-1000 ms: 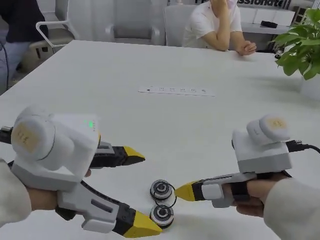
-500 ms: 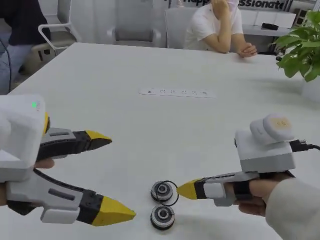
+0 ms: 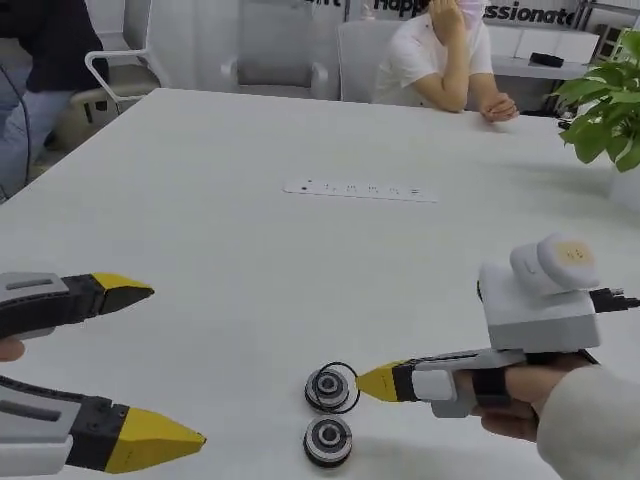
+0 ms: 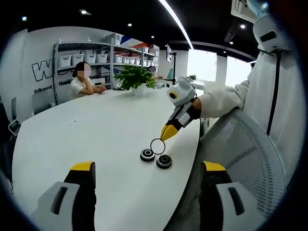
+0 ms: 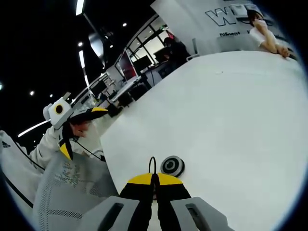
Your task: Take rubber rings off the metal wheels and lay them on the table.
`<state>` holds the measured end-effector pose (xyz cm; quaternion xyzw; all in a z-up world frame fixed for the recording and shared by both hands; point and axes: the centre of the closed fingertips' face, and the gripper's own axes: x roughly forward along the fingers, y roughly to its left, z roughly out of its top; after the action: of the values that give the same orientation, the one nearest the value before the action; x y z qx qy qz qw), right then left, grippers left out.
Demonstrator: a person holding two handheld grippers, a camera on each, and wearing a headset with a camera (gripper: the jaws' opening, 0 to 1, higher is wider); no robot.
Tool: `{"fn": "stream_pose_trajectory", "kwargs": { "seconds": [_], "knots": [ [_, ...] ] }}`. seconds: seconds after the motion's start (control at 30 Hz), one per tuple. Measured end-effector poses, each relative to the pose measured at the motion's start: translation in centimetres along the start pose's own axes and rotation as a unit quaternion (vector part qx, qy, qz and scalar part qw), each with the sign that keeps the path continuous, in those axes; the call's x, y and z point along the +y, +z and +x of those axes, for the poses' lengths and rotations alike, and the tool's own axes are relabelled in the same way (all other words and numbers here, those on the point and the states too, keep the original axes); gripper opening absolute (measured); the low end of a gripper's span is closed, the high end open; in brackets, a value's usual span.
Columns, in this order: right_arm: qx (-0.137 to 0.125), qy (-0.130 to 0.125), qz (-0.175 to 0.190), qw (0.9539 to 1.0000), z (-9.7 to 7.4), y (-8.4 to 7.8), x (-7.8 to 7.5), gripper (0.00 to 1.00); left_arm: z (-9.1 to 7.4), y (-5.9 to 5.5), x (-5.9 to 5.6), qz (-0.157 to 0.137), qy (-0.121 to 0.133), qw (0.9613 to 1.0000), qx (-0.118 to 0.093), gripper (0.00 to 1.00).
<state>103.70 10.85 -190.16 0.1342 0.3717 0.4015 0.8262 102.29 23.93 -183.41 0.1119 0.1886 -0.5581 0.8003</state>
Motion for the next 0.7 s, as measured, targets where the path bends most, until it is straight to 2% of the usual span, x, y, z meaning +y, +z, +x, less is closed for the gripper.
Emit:
{"fn": "stream_pose_trajectory", "kwargs": {
  "seconds": [0.2, 0.33, 0.7],
  "knots": [
    [-0.006, 0.001, 0.001, 1.0000, -0.1, 0.3, 0.2, 0.00, 0.5, -1.0, 0.2, -0.010, -0.001, 0.9999, 0.005, 0.92],
    [-0.012, 0.004, 0.002, 0.9999, -0.1, 0.6, 0.6, 0.00, 0.8, -2.1, 0.2, -0.020, -0.006, 0.9996, 0.020, 0.92],
    [-0.027, 0.016, -0.007, 0.9995, 0.2, 1.6, 2.2, 0.00, 1.4, -3.8, -0.6, -0.018, -0.028, 0.9980, 0.055, 0.96]
  ]
}}
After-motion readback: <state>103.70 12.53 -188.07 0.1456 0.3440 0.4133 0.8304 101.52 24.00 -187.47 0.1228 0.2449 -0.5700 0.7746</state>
